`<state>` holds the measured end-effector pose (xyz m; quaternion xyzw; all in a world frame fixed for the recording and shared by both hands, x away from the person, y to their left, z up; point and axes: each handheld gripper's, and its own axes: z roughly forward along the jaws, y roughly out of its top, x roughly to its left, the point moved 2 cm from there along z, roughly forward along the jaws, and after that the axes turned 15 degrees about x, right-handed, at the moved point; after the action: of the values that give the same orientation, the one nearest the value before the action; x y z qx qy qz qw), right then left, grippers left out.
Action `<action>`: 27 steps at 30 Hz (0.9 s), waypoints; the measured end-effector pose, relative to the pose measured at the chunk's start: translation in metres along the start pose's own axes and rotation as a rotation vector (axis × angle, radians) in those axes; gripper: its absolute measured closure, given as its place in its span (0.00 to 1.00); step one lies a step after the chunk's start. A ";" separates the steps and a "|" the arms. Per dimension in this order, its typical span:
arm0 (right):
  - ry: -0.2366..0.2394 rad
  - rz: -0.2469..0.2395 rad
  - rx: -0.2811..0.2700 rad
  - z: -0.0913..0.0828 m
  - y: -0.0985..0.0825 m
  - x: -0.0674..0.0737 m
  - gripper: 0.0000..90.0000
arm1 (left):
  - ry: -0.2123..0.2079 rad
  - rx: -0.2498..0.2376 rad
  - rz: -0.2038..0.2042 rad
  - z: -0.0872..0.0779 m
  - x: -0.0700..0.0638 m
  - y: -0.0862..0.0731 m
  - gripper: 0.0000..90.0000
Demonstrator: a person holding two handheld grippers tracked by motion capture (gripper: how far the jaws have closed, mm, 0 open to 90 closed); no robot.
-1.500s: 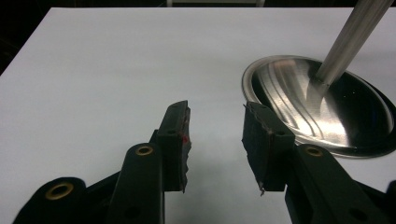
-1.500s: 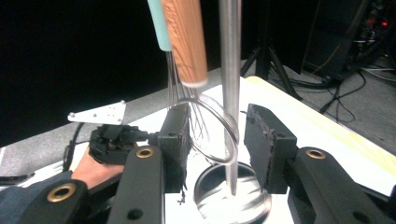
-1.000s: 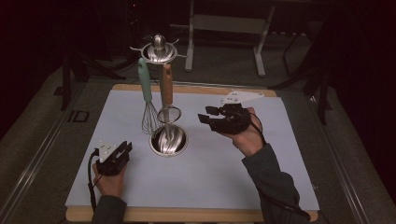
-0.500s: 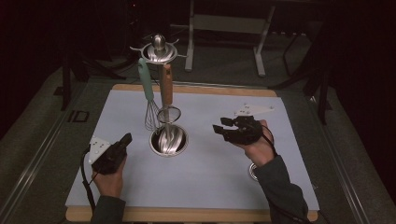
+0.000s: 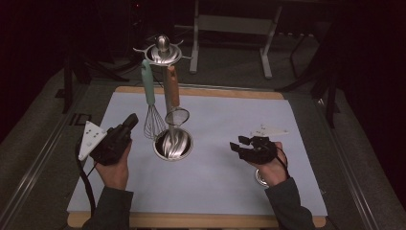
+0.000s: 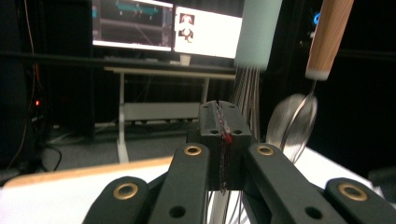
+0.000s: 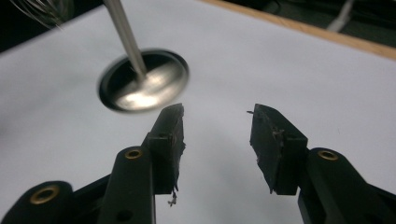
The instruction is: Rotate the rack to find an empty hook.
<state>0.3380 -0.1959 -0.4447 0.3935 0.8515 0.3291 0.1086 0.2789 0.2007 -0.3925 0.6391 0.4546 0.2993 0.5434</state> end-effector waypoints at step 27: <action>-0.037 0.134 0.033 0.012 -0.051 -0.016 0.60 | -0.041 -0.181 0.095 -0.001 -0.031 0.104 0.99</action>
<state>0.3229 -0.2261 -0.4879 0.4571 0.8266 0.3143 0.0954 0.2924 0.1737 -0.2887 0.6141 0.3836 0.3517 0.5933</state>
